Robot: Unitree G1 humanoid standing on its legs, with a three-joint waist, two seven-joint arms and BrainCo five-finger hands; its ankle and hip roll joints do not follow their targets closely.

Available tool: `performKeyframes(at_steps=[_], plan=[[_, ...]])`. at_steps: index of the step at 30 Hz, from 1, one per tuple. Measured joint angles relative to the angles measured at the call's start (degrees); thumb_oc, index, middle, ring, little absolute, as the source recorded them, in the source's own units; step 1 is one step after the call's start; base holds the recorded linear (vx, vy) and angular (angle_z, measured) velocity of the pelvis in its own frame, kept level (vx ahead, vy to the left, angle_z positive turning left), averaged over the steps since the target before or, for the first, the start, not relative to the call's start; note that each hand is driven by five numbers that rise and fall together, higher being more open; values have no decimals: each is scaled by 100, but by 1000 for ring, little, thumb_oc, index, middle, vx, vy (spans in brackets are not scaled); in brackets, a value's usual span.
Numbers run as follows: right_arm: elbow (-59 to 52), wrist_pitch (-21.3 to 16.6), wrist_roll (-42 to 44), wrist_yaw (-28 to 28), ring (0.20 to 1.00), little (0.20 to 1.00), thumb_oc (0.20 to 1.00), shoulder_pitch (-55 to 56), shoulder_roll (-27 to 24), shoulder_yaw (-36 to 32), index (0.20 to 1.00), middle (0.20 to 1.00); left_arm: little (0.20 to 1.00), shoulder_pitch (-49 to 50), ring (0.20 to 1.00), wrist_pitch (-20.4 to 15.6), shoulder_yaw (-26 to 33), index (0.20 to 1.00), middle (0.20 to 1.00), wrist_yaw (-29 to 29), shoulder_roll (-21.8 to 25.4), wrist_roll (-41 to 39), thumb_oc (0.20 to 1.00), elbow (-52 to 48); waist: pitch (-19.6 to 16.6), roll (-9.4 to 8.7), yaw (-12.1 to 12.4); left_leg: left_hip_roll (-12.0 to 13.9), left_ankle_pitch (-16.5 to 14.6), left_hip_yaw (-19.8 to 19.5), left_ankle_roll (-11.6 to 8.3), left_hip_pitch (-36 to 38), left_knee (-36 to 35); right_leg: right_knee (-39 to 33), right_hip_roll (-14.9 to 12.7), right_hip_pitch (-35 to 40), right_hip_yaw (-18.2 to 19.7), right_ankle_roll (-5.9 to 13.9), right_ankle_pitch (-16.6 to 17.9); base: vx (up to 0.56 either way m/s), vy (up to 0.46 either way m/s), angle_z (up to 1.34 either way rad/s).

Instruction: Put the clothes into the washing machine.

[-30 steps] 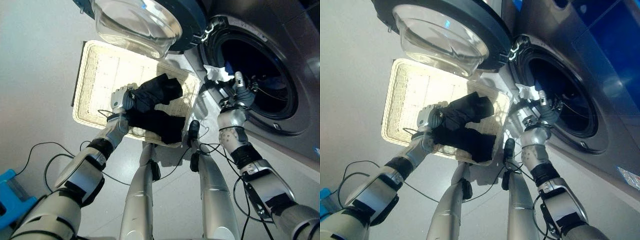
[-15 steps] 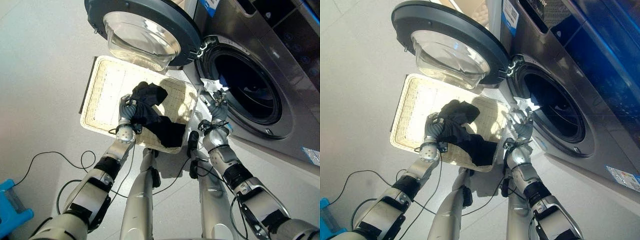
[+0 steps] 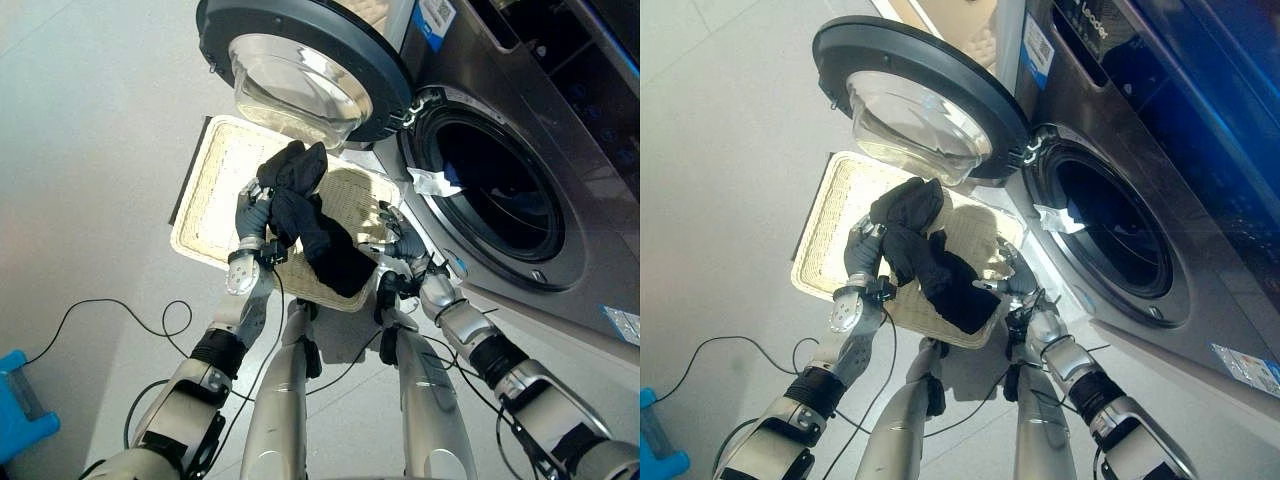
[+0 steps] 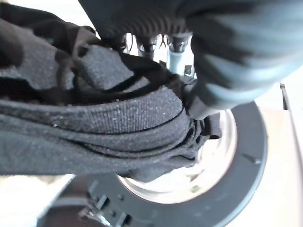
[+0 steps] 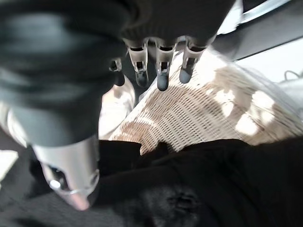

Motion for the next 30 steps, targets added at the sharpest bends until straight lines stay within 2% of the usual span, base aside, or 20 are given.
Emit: performKeyframes(at_steps=[3,9,13,16,18,22,25,28,30], plan=[[156,126,-213,83,1000,1000,1000,-300,-41,19,1000,1000,200,-8,200,129,5,200,200,-195,1,-202,200,-211,0,0,30,-19,6,-72,8,5,12,16,-34,50,-82,-16,-20,10,-41,13],[520,382,-513,228,1000,1000,1000,-760,-37,179,1000,1000,200,-35,200,473,-5,200,200,-467,18,-515,200,-752,-1,2,272,-67,8,-188,9,7,45,179,-121,64,-152,-44,-123,13,-41,11],[895,575,-565,309,1000,1000,1000,-1275,7,225,1000,1000,200,-76,200,947,-31,200,200,-749,1,-926,200,-1254,-1,4,484,-101,14,-284,7,-3,61,292,-180,71,-266,-40,-207,14,-53,11],[1207,685,-564,440,1000,1000,1000,-1456,54,218,1000,1000,200,-78,200,1225,-47,200,200,-933,-14,-1192,200,-1369,-1,5,503,-161,17,-396,-1,-7,69,444,-259,65,-321,-36,-323,13,-44,21],[1434,736,-564,555,1000,1000,1000,-1565,77,218,1000,1000,200,-66,200,1401,-49,200,200,-1015,-18,-1278,200,-1485,-1,5,624,-183,14,-410,-5,-14,67,509,-307,42,-351,-34,-373,20,-59,13],[2243,806,-556,1045,1000,1000,1000,-1819,213,212,1000,1000,200,-72,200,1829,-50,200,200,-1455,-61,-1663,200,-1964,-1,10,772,-215,25,-518,-3,-47,70,579,-353,46,-447,-37,-458,24,-34,13],[2509,840,-502,1458,1000,1000,1000,-1870,280,217,1000,1000,200,-89,200,1994,-82,200,200,-1714,-120,-1754,200,-2214,-1,11,855,-276,36,-587,0,-47,113,700,-440,58,-504,-18,-552,36,-28,14],[2569,833,-488,1584,1000,1000,1000,-1880,299,214,1000,1000,200,-134,200,2072,-90,200,200,-1775,-143,-1789,200,-2245,0,12,876,-295,36,-623,0,-48,138,751,-468,70,-529,-13,-586,17,-13,13],[2819,672,-391,1886,1000,1000,1000,-1963,439,210,1000,1000,200,-172,200,2206,-89,200,200,-1820,-144,-1965,200,-2276,-1,13,940,-328,26,-692,-11,-43,222,892,-533,100,-588,-25,-660,44,-28,17]])
